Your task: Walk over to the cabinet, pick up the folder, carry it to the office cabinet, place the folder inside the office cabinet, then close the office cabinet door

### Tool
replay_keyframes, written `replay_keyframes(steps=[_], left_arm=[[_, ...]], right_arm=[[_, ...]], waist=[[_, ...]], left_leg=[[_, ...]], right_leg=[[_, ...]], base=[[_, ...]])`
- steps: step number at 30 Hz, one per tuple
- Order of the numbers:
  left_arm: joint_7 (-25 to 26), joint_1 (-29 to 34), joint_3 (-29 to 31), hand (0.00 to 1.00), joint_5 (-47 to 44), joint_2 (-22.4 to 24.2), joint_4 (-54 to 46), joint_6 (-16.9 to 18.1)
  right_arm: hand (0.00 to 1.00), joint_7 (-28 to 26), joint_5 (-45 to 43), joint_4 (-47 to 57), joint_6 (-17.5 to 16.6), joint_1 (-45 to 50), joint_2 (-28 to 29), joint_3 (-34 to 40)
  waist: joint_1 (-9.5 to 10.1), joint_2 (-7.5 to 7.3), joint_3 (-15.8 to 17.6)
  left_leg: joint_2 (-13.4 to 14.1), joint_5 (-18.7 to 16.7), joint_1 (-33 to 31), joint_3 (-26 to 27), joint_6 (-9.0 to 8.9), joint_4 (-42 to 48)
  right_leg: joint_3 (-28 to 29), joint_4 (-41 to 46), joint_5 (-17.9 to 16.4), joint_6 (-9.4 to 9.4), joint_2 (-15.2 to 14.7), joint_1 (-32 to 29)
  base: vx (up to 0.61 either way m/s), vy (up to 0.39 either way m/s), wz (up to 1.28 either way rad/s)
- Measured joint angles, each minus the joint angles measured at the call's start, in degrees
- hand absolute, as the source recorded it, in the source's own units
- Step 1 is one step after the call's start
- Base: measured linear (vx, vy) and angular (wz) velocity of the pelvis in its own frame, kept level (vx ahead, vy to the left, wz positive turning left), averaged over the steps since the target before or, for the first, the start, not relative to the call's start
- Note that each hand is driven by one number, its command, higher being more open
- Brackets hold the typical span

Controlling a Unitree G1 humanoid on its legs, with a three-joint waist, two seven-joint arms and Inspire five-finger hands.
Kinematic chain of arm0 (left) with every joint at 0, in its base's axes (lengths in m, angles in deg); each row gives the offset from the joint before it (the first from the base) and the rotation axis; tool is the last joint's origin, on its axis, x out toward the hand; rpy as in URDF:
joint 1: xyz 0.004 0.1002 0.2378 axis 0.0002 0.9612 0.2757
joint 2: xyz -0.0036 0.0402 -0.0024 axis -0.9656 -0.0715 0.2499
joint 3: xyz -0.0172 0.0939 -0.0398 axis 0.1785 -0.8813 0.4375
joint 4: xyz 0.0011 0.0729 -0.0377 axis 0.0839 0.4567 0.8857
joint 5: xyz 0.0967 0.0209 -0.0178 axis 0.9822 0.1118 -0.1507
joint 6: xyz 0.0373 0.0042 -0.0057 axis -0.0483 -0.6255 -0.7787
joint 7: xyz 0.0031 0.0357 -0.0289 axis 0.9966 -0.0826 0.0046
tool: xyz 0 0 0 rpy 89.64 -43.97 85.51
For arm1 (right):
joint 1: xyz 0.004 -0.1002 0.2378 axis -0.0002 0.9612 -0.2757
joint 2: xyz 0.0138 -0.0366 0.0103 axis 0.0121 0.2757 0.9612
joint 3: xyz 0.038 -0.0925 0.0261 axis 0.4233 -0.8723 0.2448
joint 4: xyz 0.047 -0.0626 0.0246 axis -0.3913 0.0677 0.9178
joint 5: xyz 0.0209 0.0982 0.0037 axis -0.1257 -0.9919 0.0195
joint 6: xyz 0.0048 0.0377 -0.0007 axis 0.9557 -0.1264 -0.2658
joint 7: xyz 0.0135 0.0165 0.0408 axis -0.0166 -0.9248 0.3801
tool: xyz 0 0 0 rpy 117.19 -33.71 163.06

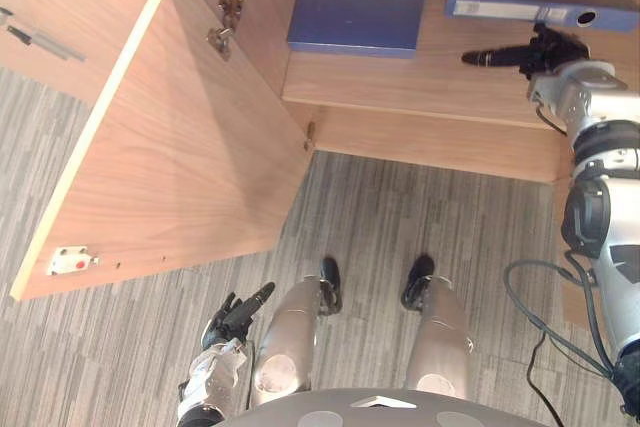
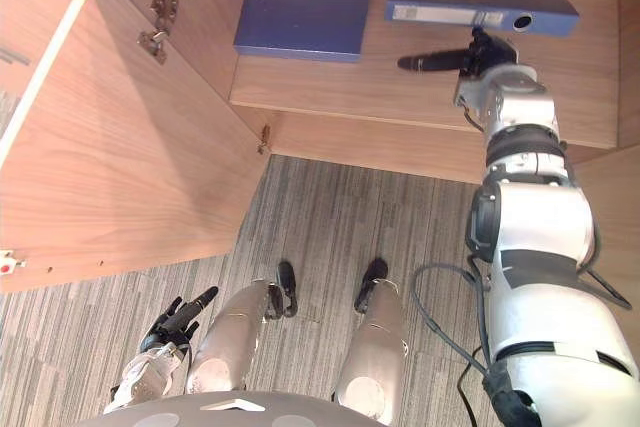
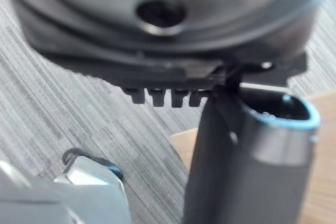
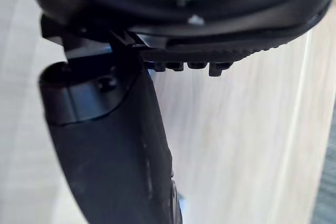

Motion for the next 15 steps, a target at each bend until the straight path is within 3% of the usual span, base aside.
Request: replay_keyframes(steps=[2, 5, 8, 15], left_arm=[[-0.98, 0.71, -0.80, 1.00, 1.43, -0.49, 0.00, -0.30], [-1.24, 1.69, -3.07, 1.00, 1.56, -0.49, 0.73, -0.41], [-1.63, 2.25, -5.54, 1.00, 1.41, -0.17, 1.73, -0.38], [-0.56, 1.88, -7.20, 1.00, 1.58, -0.81, 2.36, 0.57]], right_arm=[[1.00, -4.84, 7.11, 1.09, -0.72, 4.97, -0.02, -2.17], [1.00, -7.37, 12.79, 5.95, -3.81, 8.87, -0.46, -6.87], [1.00, -6.74, 18.34, 10.69, -6.81, 14.22, -0.70, -13.04], [1.00, -4.75, 25.51, 17.97, -10.15, 23.58, -2.86, -22.97]], waist=[[0.81, 0.31, -0.20], [0.68, 0.68, -0.63], [0.87, 0.47, -1.74], [0.91, -0.58, -3.06]], left_leg=[[-0.09, 0.25, 0.05, -0.13, -0.09, -0.50], [-0.30, 0.43, 0.05, -0.13, -0.03, -0.78], [-0.89, 1.01, 0.02, -0.13, 0.01, -1.76], [-0.92, 1.19, 0.41, 0.26, -0.06, -2.12]], right_leg=[[-0.14, -0.01, -0.07, -0.07, -0.03, -0.08], [-0.09, -0.01, -0.09, -0.05, -0.21, -0.22], [-0.01, 0.20, -0.19, -0.04, -0.77, -0.76], [0.50, 0.31, -0.19, -0.05, -0.72, -0.98]], base=[[0.02, -0.024, 0.04], [0.00, 0.000, 0.00], [0.00, -0.009, 0.06], [0.00, -0.003, -0.01]])
